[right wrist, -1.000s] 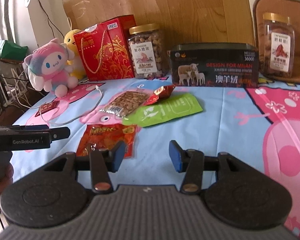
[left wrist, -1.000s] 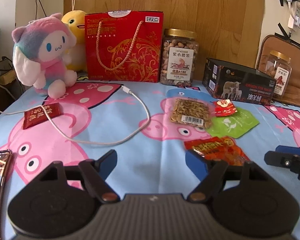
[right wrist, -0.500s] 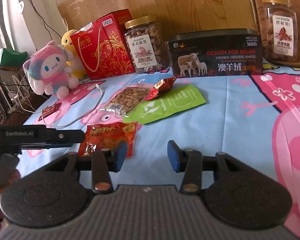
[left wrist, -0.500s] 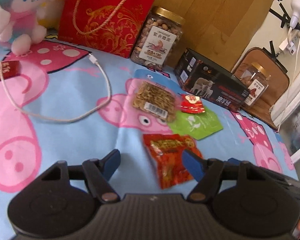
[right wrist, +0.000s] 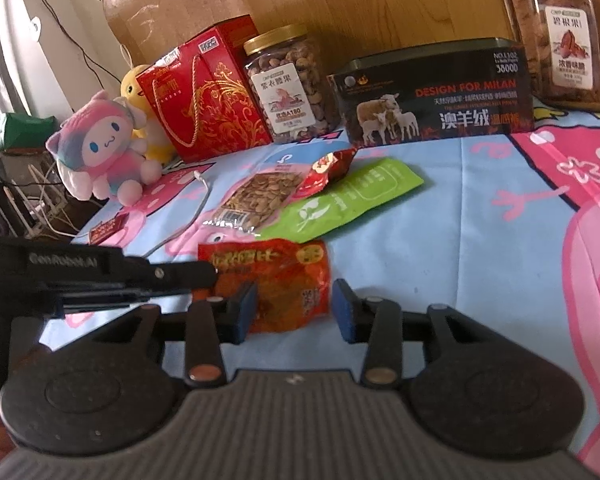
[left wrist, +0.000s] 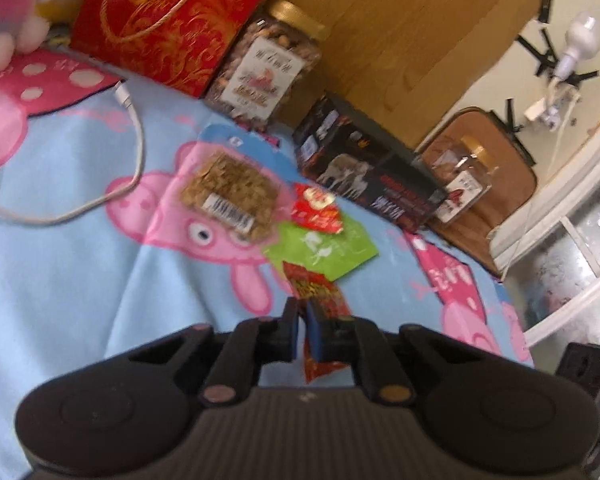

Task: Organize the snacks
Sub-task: 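Close the left tool on the orange-red snack bag, then lift the orange-red bag with the left tool toward the black box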

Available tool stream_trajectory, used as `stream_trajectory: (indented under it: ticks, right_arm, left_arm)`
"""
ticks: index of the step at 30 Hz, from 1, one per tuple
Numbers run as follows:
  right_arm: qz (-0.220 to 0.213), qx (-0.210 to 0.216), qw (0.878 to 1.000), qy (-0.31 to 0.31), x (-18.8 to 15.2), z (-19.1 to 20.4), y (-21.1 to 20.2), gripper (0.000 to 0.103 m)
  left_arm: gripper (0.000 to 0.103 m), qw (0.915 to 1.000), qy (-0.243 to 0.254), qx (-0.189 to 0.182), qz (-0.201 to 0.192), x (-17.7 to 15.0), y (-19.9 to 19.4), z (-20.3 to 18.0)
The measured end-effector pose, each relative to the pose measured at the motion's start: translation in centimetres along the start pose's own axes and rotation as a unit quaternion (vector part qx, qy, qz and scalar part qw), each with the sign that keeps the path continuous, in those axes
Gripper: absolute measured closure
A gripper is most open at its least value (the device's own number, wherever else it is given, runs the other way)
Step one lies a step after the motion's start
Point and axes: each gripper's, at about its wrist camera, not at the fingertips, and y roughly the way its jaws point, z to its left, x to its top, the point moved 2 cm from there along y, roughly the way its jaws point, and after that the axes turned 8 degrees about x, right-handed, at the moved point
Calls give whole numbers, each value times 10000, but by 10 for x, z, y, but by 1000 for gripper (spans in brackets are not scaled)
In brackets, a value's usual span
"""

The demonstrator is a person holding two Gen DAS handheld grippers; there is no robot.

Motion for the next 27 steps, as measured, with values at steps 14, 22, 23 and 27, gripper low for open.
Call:
stream_trajectory:
  ticks: [14, 22, 23, 27]
  right_arm:
    - [7, -84, 9987, -510, -5, 10, 1, 51]
    - [-71, 24, 9993, -370, -6, 5, -4, 50]
    - [-97, 32, 9994, -317, -6, 3, -5, 50]
    - [-127, 25, 9995, -304, -8, 2, -9, 49]
  left_arm:
    - [86, 9972, 478, 581, -5, 2, 28, -17]
    - [92, 9993, 243, 255, -122, 4, 14, -12]
    - [93, 9991, 308, 226, -164, 3, 10, -15]
    - [98, 9989, 398, -49, -243, -2, -5, -18]
